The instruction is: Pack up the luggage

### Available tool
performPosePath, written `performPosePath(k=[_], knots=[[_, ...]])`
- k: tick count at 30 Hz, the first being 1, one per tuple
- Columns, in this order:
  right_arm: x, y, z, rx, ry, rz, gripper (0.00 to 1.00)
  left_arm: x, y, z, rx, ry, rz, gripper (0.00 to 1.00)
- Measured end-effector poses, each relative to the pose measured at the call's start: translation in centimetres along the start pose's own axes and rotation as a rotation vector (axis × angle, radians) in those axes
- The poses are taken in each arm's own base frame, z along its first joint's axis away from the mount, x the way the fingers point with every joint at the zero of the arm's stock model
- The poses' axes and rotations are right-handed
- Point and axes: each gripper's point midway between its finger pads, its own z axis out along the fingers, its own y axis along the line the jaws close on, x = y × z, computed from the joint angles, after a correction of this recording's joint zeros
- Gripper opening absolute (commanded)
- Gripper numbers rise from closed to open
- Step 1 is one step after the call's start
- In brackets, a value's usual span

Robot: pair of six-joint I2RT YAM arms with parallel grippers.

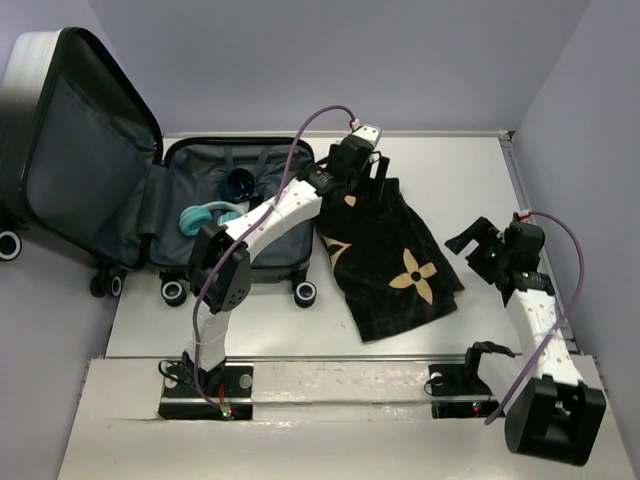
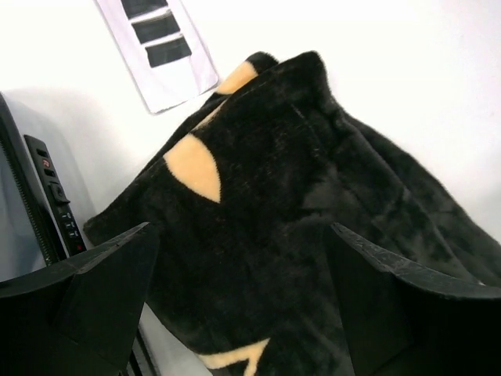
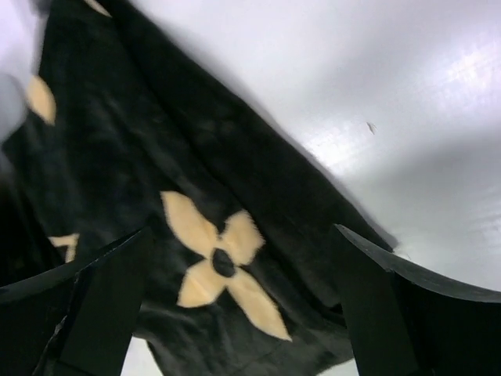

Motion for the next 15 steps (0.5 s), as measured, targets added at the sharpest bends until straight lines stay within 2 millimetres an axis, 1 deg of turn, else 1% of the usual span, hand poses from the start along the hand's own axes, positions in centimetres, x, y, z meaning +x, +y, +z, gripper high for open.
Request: performPosePath(k=[2,3,5,6,9,11,12,13,15], knots=[[1.3,-1.3,0.8,0.051,0.064,0.019,0.98,-1.0,-0.2,-0.9,0.017,-0.025,-0.008,0.98],[2.2,-2.1,1.3,0.084,0.109,0.032,0.99,-1.7,-0.3,-1.6,0.024,-0.045,-0.012,0.98],[3.8,-3.1,1.5,0.129,0.174,0.043,1.00,-2.9,-0.3,-3.2,0.038,-0.080,-0.021,0.98],[4.1,-3.3,1.5,0.138,0.185,0.042,1.00,-3.7,-0.2,-4.0,0.046,-0.100,-0.026,0.98],[7.0,-3.2,1.9,0.184,0.282,-0.023,1.00,-5.9,-0.2,-6.0,0.070,-0.158,-0.041,0.98],[8.9,-3.0,2.2,0.211,0.346,-0.076,1.00,-7.0,-0.2,-7.0,0.088,-0.189,-0.049,0.98],[10.2,-2.8,2.4,0.230,0.389,-0.116,1.00,-7.2,-0.2,-7.3,0.097,-0.197,-0.051,0.98],[10.8,-3.1,2.5,0.258,0.409,-0.139,1.00,-7.5,-0.2,-7.5,0.103,-0.205,-0.054,0.98],[11.1,-3.2,2.7,0.299,0.415,-0.160,1.00,-7.5,-0.3,-7.4,0.115,-0.207,-0.055,0.98]])
